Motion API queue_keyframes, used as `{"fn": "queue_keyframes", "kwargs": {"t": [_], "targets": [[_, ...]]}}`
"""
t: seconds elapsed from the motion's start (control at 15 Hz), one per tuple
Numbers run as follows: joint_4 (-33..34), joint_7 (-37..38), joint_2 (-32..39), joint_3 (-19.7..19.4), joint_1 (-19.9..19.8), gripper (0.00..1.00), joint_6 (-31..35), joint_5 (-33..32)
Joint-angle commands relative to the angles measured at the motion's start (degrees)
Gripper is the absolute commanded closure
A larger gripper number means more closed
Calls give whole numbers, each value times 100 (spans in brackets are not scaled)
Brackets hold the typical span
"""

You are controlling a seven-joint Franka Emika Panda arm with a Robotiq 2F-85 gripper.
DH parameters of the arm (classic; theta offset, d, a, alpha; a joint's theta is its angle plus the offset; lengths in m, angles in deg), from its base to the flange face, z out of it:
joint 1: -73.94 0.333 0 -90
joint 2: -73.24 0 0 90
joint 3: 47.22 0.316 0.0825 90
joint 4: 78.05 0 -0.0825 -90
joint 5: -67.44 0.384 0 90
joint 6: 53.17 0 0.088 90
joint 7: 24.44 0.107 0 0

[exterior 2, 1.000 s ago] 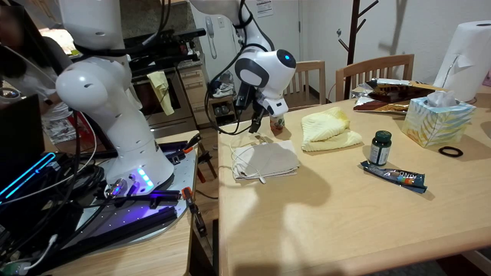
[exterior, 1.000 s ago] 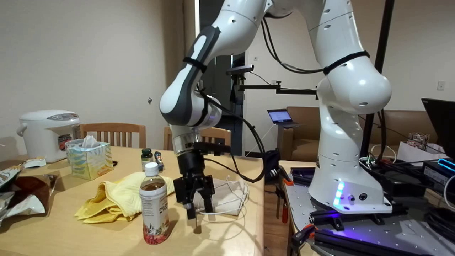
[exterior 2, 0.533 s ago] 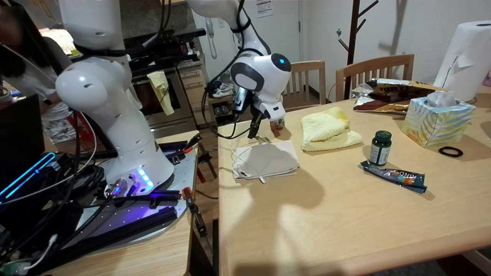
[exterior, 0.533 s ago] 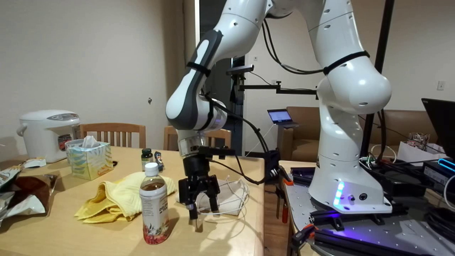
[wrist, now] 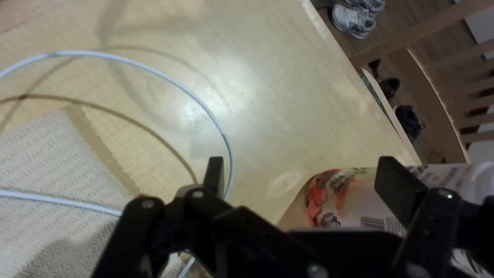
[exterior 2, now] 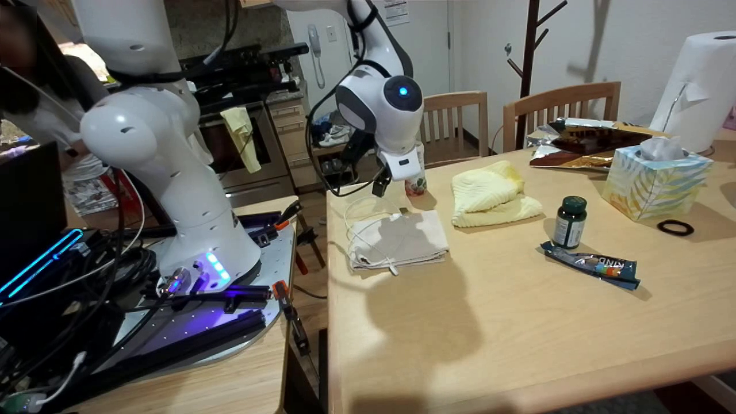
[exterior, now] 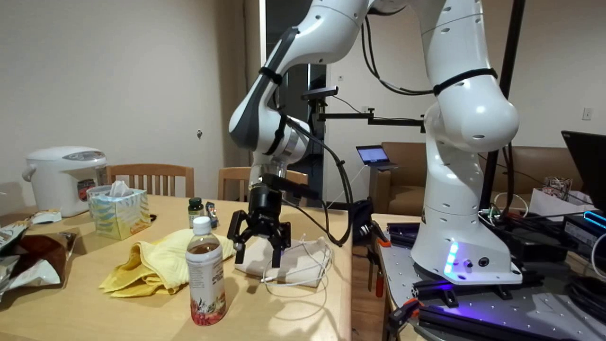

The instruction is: Pick up the cable on the table and make a circle with it.

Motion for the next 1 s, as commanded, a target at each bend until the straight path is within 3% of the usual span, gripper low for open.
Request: {"fn": "queue_keyframes", "kwargs": {"t": [0.0, 0.27, 0.53, 0.73, 0.93], "targets": [[-578, 667, -692, -135, 165, 0, 491, 351], [-868, 1598, -968, -73, 308, 0, 954, 740], [-881, 1849, -967, 127, 572, 0, 1279, 2203], [-939, 2150, -963, 369, 878, 0, 2042, 3141], [-1133, 3038, -1011, 576, 1221, 0, 3004, 3157]]}}
